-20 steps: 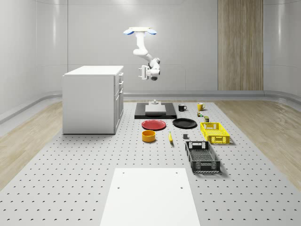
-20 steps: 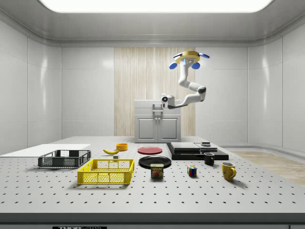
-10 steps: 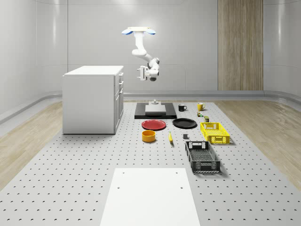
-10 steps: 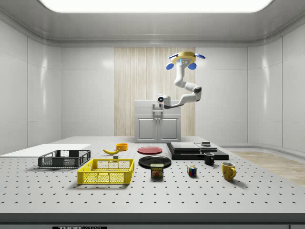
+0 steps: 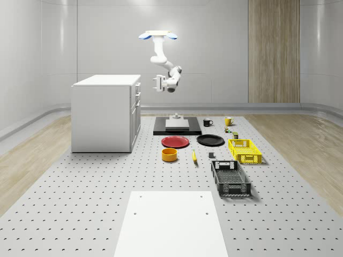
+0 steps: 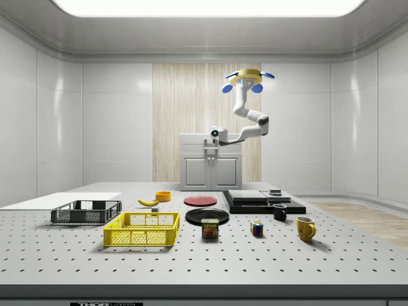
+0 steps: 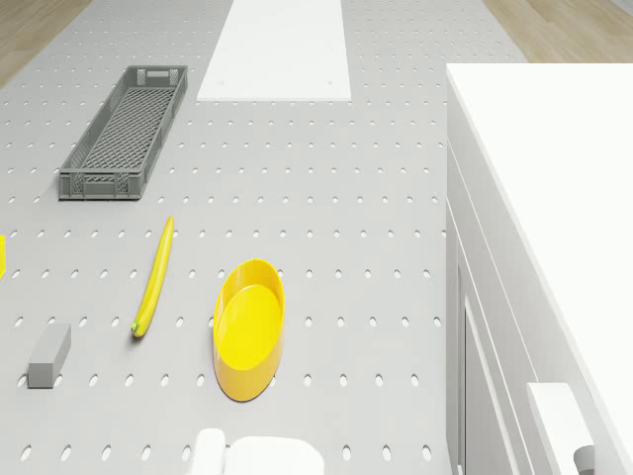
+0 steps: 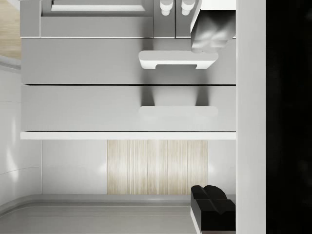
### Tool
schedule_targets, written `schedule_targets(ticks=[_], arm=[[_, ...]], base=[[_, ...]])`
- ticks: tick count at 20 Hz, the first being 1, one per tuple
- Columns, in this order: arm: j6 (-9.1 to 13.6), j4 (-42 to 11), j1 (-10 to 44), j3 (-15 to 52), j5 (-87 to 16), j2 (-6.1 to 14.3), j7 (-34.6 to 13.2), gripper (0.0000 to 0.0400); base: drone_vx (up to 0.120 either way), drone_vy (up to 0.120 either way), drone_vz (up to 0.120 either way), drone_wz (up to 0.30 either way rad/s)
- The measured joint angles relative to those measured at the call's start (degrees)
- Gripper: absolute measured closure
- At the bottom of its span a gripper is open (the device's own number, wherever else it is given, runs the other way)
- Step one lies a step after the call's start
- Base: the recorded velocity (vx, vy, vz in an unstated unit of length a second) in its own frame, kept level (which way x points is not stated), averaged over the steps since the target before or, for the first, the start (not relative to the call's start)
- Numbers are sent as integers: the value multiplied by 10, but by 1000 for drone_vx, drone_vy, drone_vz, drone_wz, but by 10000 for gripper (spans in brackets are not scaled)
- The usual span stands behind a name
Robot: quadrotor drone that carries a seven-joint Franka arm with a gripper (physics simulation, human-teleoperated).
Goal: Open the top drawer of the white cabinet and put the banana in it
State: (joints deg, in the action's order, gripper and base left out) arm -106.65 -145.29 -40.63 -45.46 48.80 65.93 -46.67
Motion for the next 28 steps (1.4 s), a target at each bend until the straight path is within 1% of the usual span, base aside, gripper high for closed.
schedule_targets(ticks=[6, 12, 19, 25, 28], arm=[[-42, -22, -13, 34, 33, -5, 10, 0], [-84, -38, -31, 70, 74, -17, 25, 0], [-128, -49, -53, 109, 124, -38, 46, 0], [-159, -50, -71, 139, 167, -60, 65, 0], [-169, -45, -77, 154, 186, -71, 70, 0]], base=[[0, 0, 0, 0], [0, 0, 0, 0], [0, 0, 0, 0], [0, 0, 0, 0], [0, 0, 0, 0]])
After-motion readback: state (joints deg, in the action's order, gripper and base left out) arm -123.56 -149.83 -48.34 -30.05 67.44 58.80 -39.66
